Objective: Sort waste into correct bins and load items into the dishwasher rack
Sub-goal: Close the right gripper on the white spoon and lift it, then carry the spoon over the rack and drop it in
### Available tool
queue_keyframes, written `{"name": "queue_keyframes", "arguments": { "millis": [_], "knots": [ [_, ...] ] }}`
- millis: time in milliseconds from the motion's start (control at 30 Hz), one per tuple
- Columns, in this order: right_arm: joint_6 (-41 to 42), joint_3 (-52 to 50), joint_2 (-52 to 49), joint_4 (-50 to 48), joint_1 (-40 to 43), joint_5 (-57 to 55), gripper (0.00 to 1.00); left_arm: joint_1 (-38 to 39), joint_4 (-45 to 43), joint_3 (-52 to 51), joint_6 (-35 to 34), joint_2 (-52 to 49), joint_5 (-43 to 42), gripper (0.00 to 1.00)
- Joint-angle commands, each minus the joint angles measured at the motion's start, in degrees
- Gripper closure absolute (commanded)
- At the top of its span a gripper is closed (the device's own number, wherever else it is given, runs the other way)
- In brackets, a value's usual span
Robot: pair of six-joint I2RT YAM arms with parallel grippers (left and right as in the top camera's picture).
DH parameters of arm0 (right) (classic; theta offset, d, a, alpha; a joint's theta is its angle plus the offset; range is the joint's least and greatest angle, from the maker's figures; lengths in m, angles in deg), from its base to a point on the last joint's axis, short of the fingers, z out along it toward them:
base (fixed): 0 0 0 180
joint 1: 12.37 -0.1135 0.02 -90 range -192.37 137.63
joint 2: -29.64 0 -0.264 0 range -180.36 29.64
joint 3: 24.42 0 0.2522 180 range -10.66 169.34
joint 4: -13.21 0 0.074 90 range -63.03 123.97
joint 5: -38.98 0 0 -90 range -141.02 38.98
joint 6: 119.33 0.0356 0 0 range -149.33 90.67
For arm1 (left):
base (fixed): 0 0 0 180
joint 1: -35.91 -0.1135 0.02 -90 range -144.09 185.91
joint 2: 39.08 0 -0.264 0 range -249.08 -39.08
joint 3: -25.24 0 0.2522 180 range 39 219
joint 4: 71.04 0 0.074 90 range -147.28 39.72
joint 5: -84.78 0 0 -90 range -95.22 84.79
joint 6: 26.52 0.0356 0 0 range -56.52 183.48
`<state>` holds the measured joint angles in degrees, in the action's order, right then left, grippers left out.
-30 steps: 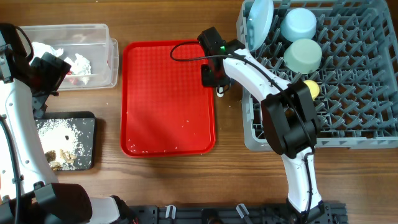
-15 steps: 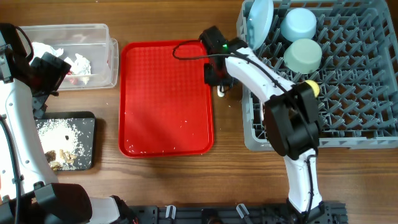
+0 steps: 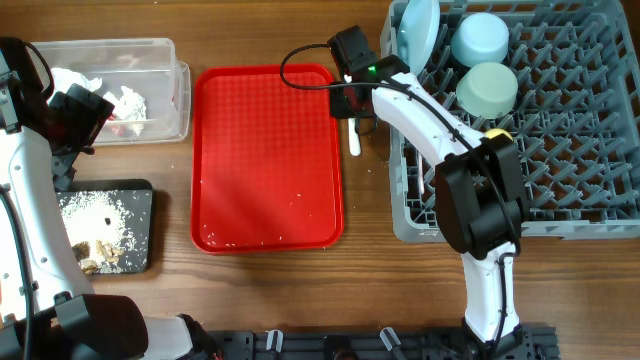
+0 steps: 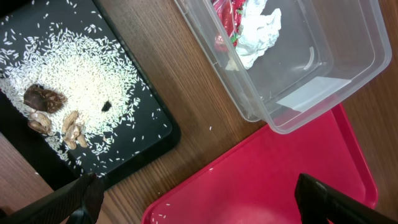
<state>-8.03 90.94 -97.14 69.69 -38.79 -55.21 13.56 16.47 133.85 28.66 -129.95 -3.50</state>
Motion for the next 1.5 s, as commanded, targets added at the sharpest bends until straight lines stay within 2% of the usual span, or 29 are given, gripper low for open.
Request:
{"name": "queue_keyframes", "arguments": {
  "millis": [0,167,267,733,867,967,1200,1467],
  "knots": [
    [-0.72,-0.76,-2.71,-0.26,-0.07,-2.23,0.67,-0.33,0.0,0.2,-0.17,-0.11,0.76,0.0],
    [-0.28,-0.81,-4.98,0.22,-0.07,-1.92,0.68,-0.33,0.0,0.2,-0.17,-0.11,0.76,0.0],
    [-0.31,-0.85,-5.68,0.42,-0.07,0.48,0.73,-0.33,0.0,0.2,-0.15,-0.11,0.76,0.0],
    [-0.24,-0.87,-8.17,1.27,-0.07,-1.38,0.73,-0.33,0.0,0.2,-0.17,-0.11,0.76,0.0],
    [0.28,-0.83,-8.63,1.29,-0.07,-1.36,0.82,-0.33,0.0,0.2,-0.17,-0.11,0.76,0.0],
    [0.28,-0.39,-7.91,1.64,0.02,-1.36,0.96,-0.33,0.0,0.2,-0.17,-0.11,0.76,0.0],
    [0.28,2.34,-0.09,5.49,1.01,-1.33,0.95,-0.33,0.0,0.2,-0.17,-0.11,0.76,0.0],
    [0.31,2.34,14.82,17.07,1.27,-1.36,0.94,-0.33,0.0,0.2,-0.17,-0.11,0.76,0.0]
  ]
}}
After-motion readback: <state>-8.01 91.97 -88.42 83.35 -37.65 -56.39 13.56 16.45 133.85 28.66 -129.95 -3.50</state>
